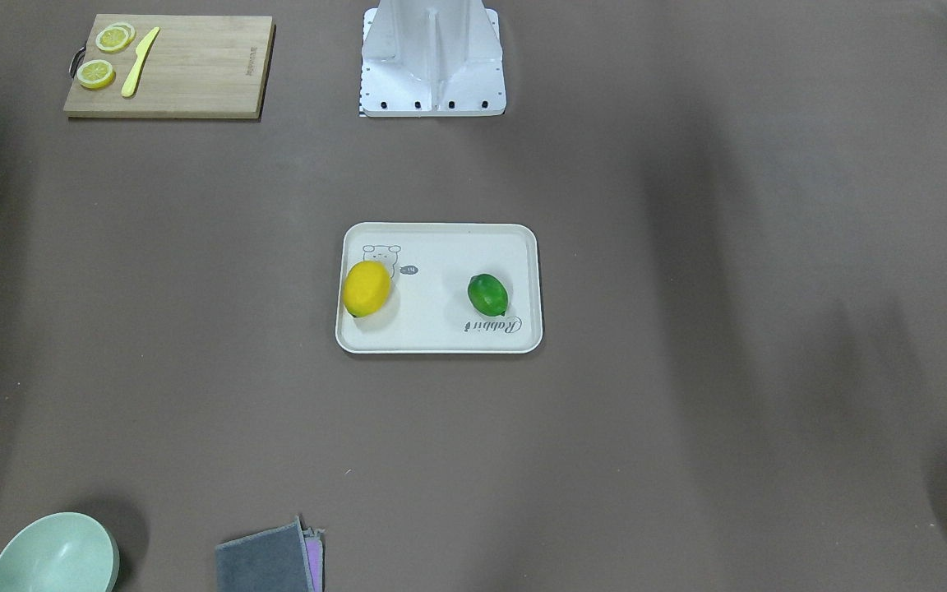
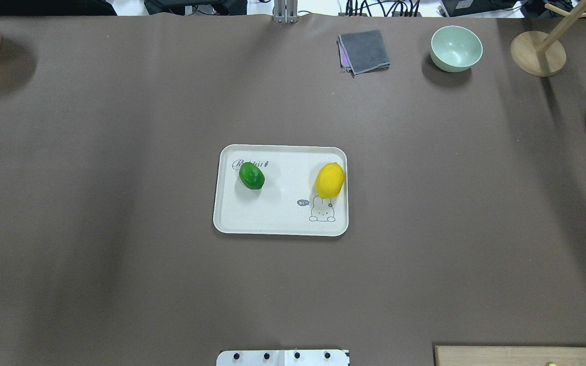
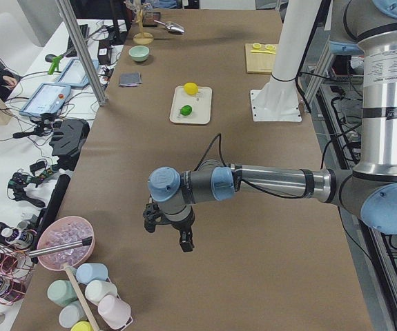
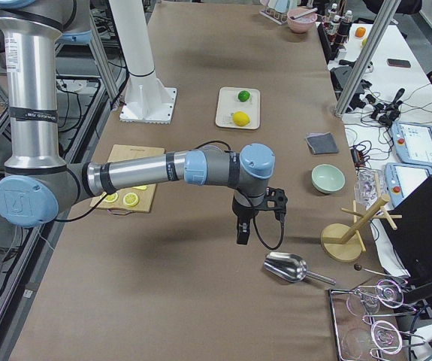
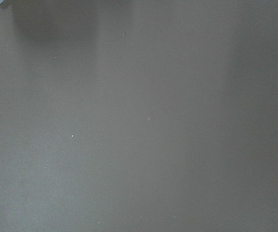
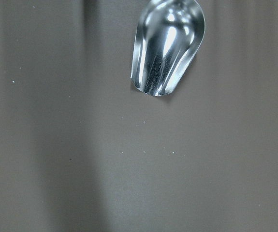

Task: Place all lemons on tray

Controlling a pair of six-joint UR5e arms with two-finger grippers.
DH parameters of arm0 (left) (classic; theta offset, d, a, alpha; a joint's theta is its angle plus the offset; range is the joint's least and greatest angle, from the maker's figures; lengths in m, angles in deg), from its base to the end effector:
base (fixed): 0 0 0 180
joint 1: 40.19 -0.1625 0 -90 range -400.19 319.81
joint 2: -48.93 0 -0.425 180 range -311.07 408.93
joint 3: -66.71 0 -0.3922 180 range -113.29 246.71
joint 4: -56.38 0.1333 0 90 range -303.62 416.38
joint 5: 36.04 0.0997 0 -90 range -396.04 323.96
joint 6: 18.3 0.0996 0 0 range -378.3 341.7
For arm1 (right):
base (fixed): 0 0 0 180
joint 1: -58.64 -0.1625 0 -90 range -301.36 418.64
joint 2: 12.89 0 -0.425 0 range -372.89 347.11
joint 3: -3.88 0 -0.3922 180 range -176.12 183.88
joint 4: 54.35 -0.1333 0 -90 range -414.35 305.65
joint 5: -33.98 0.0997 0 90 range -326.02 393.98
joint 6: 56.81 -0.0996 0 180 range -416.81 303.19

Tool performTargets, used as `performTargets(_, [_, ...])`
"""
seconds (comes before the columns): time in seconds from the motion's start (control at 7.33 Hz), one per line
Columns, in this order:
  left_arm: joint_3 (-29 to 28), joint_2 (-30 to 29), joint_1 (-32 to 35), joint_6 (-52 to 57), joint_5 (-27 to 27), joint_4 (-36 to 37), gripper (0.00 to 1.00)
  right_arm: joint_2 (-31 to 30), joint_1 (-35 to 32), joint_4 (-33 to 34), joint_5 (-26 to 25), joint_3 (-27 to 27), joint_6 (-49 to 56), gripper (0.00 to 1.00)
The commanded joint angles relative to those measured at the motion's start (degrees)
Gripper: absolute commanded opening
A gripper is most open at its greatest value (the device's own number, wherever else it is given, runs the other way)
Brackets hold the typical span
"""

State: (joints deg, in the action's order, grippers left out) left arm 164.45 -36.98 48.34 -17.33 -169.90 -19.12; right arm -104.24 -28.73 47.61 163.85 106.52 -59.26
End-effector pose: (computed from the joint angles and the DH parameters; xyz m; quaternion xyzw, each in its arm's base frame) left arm -0.0528 -0.4470 0.6507 -0.0893 0.3714 -0.0156 0.9240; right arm 0.0477 -0.4761 0.5882 -0.0206 -0.3404 0.0005 0.9401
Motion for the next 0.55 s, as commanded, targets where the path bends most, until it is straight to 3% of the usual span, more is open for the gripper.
performTargets(0.0, [0.18,-0.22,-0.02,0.0,0.0,0.53,0.98,-0.05,0.0,0.0,0.12,-0.07,-0.36,1.0])
performTargets(0.41, [0.18,-1.27,0.41,-0.09,0.0,2.37,0.98,-0.05,0.0,-0.09,0.21,0.02,-0.36,1.0])
